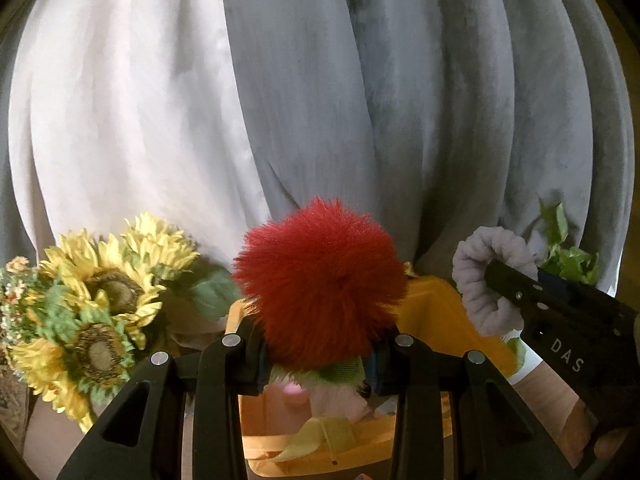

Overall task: Organize soft objects
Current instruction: 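Lift the pom-pom plush and lavender towel with both tools over the crate, then open both grippers to drop the pom-pom plush and towel into the crate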

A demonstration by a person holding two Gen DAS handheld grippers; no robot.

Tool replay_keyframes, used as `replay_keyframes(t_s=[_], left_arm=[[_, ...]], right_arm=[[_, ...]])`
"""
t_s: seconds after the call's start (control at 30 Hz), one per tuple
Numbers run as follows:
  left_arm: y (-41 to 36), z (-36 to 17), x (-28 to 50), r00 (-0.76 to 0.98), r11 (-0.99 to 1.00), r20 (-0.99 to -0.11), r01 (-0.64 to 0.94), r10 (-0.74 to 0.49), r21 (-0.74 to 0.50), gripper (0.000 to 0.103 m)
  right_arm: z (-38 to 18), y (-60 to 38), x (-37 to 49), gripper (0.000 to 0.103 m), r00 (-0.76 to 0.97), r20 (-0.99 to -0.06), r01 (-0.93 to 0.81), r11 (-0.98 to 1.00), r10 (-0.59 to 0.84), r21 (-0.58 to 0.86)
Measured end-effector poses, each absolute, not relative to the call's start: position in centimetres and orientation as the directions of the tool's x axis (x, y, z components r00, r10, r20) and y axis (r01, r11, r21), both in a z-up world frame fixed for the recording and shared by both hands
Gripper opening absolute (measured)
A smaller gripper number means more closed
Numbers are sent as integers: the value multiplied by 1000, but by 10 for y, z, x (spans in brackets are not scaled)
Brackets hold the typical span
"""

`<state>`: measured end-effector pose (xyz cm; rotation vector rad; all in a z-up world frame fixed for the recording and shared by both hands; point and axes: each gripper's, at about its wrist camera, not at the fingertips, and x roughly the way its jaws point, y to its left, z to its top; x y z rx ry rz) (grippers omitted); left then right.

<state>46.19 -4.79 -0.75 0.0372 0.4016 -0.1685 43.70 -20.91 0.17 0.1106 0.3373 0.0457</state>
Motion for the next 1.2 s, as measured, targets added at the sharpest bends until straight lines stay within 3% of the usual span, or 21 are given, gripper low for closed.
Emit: replay_keyframes(t_s=[0.7, 0.83, 0.93, 1.03, 1.1, 1.2], left_arm=[[-64, -72, 538, 801, 974, -572, 225, -178, 11, 38], [-63, -78, 539, 788, 973, -589, 231, -181, 10, 42], [-64, -79, 542, 785, 973, -593, 230, -180, 10, 49], [-66, -78, 541, 787, 974, -593, 227, -172, 18, 55], [-64, -76, 538, 790, 973, -589, 229, -172, 23, 62], [-63, -71, 531, 802, 974, -574, 223, -166, 31, 63]], right_arm=[[-48, -212, 515, 32, 859, -504, -29, 992, 88, 124], [-54, -213, 522, 35, 845, -527, -25, 992, 88, 125], [-56, -214, 527, 49, 834, -545, -23, 992, 89, 126], [-56, -216, 527, 55, 835, -544, -10, 992, 78, 128], [-55, -218, 525, 56, 839, -539, -2, 991, 72, 130], [-50, -220, 520, 59, 846, -530, 8, 991, 64, 131]])
